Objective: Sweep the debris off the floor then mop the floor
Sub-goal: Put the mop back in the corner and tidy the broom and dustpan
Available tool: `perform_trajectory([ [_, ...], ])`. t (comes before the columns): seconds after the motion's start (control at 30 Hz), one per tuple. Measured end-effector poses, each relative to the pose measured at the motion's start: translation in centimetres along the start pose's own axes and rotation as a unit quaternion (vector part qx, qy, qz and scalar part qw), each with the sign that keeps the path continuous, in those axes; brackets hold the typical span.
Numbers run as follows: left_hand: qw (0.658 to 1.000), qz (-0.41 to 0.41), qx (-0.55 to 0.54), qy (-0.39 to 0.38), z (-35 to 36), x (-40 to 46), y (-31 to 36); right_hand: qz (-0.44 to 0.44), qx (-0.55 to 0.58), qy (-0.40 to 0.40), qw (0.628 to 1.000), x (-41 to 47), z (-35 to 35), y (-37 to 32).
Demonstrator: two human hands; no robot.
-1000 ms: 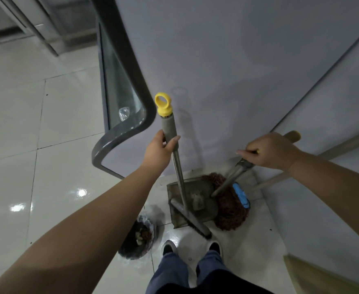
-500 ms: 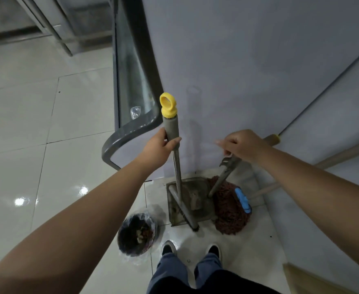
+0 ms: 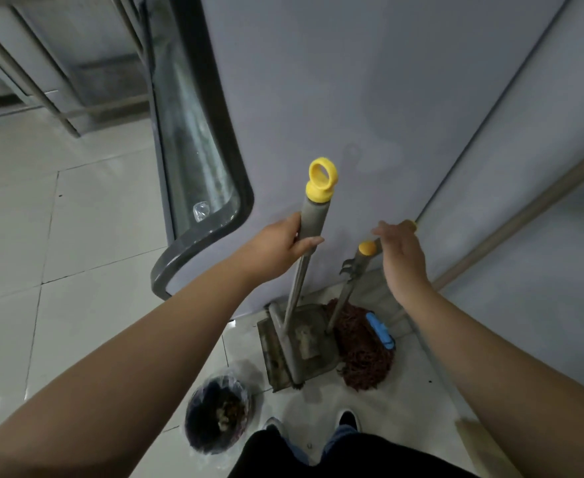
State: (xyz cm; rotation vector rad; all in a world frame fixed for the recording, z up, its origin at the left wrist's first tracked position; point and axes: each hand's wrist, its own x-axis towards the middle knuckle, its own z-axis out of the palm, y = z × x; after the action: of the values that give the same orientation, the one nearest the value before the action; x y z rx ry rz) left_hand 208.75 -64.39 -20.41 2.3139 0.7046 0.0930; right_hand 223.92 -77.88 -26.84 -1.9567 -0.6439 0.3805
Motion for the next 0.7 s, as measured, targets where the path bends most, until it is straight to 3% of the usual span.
perform_trajectory([
  [0.17,1.000,0.005,-0.005,-0.019,-0.5,-0.2,1.1,0.169,0.082,-0.121,0.975,-0.8,1.1,0.3],
  [0.3,0.999,0.026,0.006,-0.028,-0.6,0.1,1.8,0.185,0.084,-0.191,0.960,-0.6,1.5,0.4],
  [0.5,0.999,0.052,-0.009,-0.004,0.4,0.5,2.8,0.174,0.080,-0.226,0.955,0.1,1.7,1.0],
  [0.7,0.995,-0.035,-0.079,0.038,2.7,0.8,4.2,0.165,0.089,-0.244,0.952,1.0,1.5,2.5],
])
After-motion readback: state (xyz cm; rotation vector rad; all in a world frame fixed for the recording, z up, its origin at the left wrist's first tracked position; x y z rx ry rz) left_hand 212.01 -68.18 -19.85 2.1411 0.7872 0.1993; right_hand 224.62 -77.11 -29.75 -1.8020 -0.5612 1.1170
